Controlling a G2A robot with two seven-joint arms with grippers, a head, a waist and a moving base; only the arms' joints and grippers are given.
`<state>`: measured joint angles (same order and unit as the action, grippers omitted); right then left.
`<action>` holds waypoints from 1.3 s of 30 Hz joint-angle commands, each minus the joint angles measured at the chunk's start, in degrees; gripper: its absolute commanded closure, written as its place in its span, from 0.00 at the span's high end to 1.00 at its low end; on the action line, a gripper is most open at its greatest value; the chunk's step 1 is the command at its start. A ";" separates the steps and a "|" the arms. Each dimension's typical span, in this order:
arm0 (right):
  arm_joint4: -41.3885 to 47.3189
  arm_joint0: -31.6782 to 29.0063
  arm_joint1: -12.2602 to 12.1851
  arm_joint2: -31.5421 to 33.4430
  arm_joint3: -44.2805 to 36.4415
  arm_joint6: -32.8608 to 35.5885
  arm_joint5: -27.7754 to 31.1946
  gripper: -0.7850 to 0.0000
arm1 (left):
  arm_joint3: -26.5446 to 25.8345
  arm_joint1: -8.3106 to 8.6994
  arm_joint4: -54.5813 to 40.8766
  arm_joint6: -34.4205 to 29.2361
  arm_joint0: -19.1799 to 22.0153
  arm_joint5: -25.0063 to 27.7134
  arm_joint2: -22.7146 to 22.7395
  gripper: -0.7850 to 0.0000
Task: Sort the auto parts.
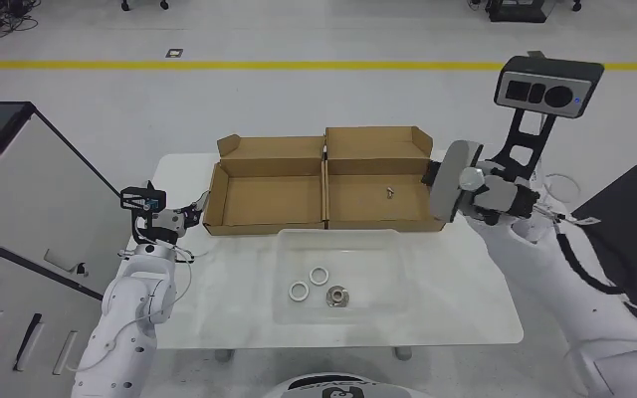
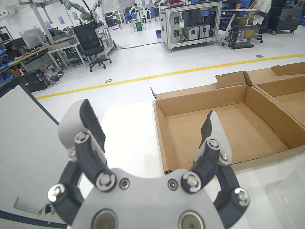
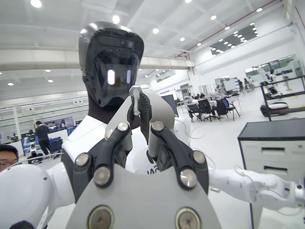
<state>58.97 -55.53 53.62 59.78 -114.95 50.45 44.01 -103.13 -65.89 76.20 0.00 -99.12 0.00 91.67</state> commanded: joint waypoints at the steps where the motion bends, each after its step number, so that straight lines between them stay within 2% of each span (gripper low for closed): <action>1: -2.11 -0.35 0.13 0.54 -0.66 -0.77 -0.88 0.00 | 0.00 0.00 0.00 0.00 0.00 0.00 0.00 1.00; 4: -2.45 -1.03 0.47 0.82 -1.76 -1.39 -1.18 0.00 | 0.00 0.00 0.00 0.00 0.00 0.00 0.00 1.00; 13: 15.02 -3.05 2.41 -0.45 -2.93 3.32 2.64 0.00 | 0.00 0.00 0.00 0.00 0.00 0.00 0.00 1.00; 17: 17.42 -3.40 3.01 0.57 -1.75 6.38 2.11 0.00 | 0.00 0.00 0.00 0.00 0.00 0.00 0.00 1.00; 24: 8.28 -3.95 3.35 4.07 -0.45 5.03 -0.79 0.00 | 0.00 0.00 0.00 0.00 0.00 0.00 0.00 1.00; 31: -6.52 -3.85 3.52 6.79 -0.72 2.78 -4.36 0.00 | 0.00 0.00 0.00 0.00 0.00 0.00 0.00 1.00; 36: -8.87 -4.72 4.01 6.55 -1.53 0.57 -4.81 0.00 | 0.00 0.00 0.00 0.00 0.00 0.00 0.00 1.00; 39: -5.24 -5.34 4.45 5.83 -1.99 0.32 -3.80 0.00 | 0.00 0.00 0.00 0.00 0.00 0.00 0.00 1.00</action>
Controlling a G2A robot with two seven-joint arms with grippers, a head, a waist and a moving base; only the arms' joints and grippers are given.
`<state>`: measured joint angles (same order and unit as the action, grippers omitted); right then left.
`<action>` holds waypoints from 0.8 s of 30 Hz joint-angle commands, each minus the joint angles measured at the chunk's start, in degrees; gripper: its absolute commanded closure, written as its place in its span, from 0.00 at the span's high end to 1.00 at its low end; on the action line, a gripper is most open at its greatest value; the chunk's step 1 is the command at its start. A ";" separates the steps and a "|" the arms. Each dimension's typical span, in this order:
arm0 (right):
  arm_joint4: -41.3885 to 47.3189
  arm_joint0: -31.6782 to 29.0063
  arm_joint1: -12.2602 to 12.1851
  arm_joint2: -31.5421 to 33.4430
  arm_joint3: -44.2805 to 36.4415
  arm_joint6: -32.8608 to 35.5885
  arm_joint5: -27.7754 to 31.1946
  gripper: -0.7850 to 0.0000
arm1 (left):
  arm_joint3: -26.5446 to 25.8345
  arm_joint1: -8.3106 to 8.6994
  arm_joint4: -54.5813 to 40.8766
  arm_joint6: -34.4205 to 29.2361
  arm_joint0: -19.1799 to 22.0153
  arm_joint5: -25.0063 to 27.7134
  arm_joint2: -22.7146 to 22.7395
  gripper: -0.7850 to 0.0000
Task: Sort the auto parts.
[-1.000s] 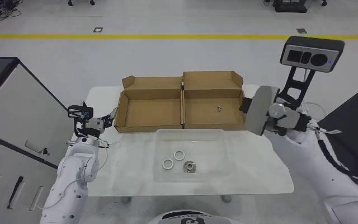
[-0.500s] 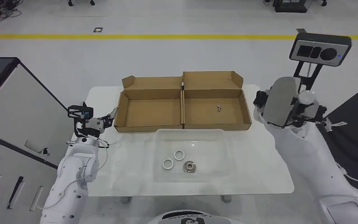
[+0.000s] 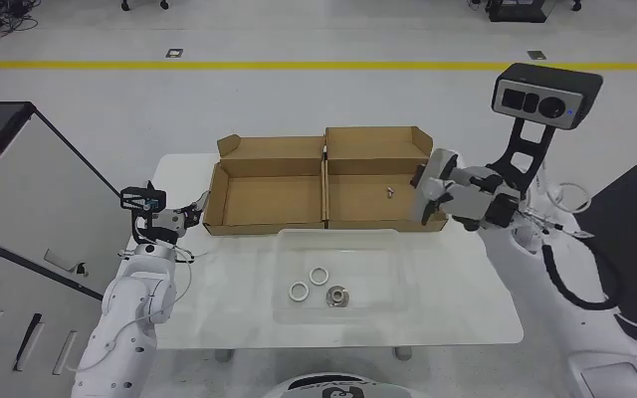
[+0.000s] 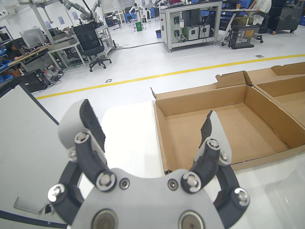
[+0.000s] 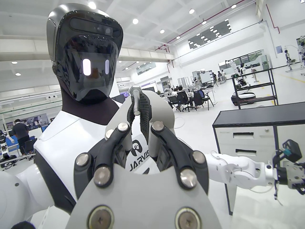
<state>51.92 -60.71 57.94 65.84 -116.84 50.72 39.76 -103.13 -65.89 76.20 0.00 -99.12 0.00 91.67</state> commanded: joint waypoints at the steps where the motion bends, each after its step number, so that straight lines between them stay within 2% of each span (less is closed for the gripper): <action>1: 3.31 -0.25 0.27 -0.41 -0.15 0.48 0.83 0.00 | 0.00 0.00 0.00 0.00 0.00 0.00 0.00 1.00; 7: 12.62 -0.61 1.13 -1.09 -0.05 3.90 1.85 0.00 | 0.00 0.00 0.00 0.00 0.00 0.00 0.00 1.00; 12: 16.16 -1.01 1.74 -0.87 0.44 6.16 1.52 0.00 | 0.00 0.00 0.00 0.00 0.00 0.00 0.00 1.00; 24: 16.45 -1.10 1.81 -0.79 0.47 6.53 1.49 0.00 | 0.00 0.00 0.00 0.00 0.00 0.00 0.00 1.00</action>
